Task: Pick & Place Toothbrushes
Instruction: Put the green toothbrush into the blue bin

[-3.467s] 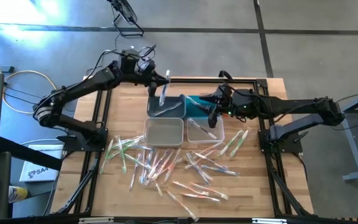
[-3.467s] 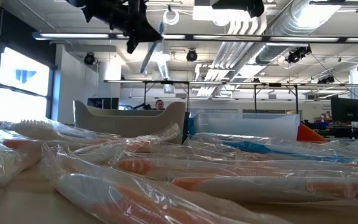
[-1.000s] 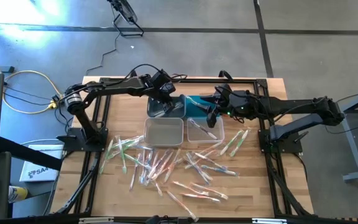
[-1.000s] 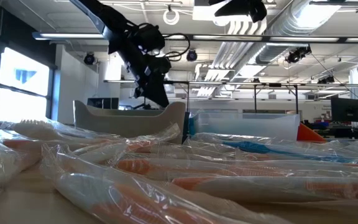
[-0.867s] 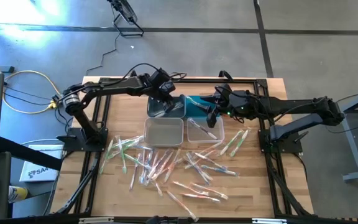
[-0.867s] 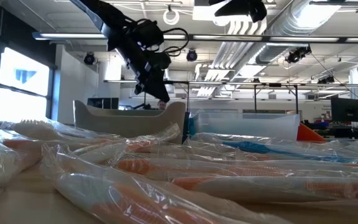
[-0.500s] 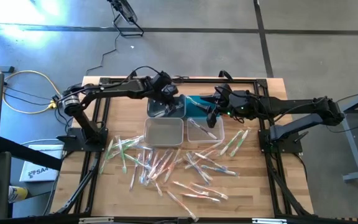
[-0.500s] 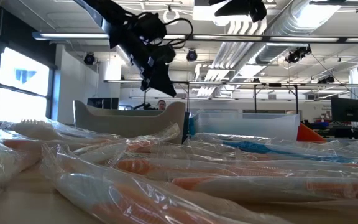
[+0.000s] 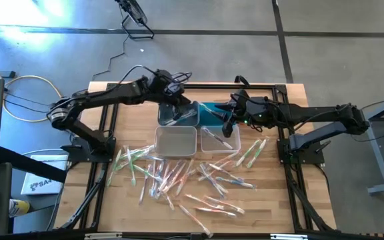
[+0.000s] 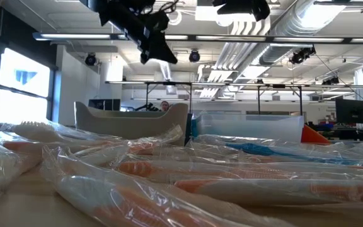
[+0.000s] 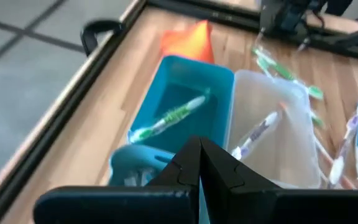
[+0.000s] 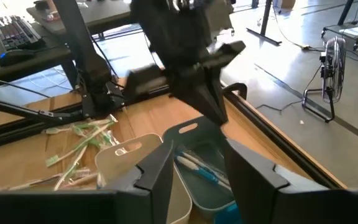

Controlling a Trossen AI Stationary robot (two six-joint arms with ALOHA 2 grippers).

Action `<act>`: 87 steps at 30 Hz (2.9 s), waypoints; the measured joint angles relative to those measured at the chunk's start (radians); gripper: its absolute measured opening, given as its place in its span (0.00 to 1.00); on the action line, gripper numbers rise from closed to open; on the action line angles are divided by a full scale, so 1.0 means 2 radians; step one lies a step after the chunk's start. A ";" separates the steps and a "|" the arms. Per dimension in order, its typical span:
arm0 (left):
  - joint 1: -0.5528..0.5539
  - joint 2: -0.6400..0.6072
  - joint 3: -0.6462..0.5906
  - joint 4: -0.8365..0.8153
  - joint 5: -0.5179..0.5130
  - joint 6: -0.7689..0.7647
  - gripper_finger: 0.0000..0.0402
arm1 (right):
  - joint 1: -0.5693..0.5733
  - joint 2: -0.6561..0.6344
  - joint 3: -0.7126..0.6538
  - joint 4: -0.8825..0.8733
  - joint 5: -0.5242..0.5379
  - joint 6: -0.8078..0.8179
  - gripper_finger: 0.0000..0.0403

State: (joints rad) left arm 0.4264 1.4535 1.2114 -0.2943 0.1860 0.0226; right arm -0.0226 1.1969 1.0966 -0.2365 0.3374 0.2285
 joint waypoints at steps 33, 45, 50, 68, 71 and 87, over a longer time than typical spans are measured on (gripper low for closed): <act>-0.001 -0.355 -0.228 0.059 -0.033 -0.044 0.00 | 0.018 -0.068 0.000 -0.089 -0.006 0.020 0.13; -0.001 -0.375 -0.228 0.056 -0.029 -0.055 0.00 | 0.021 -0.063 0.000 -0.055 -0.049 0.031 0.13; -0.001 -0.375 -0.228 0.056 -0.029 -0.055 0.00 | 0.021 -0.063 0.000 -0.113 -0.011 0.159 0.13; -0.001 -0.375 -0.228 0.056 -0.028 -0.053 0.00 | 0.077 -0.068 0.000 -0.521 0.044 0.628 0.13; -0.001 -0.375 -0.228 0.056 -0.029 -0.053 0.00 | 0.082 -0.066 0.000 -0.523 0.040 0.642 0.13; -0.001 -0.374 -0.228 0.056 -0.033 -0.053 0.00 | 0.083 -0.009 0.000 -0.577 -0.011 0.752 0.13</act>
State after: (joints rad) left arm 0.4252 0.7048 0.7555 -0.1818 0.1200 -0.0837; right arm 0.1440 1.1785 1.0966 -1.3909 0.3155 1.7325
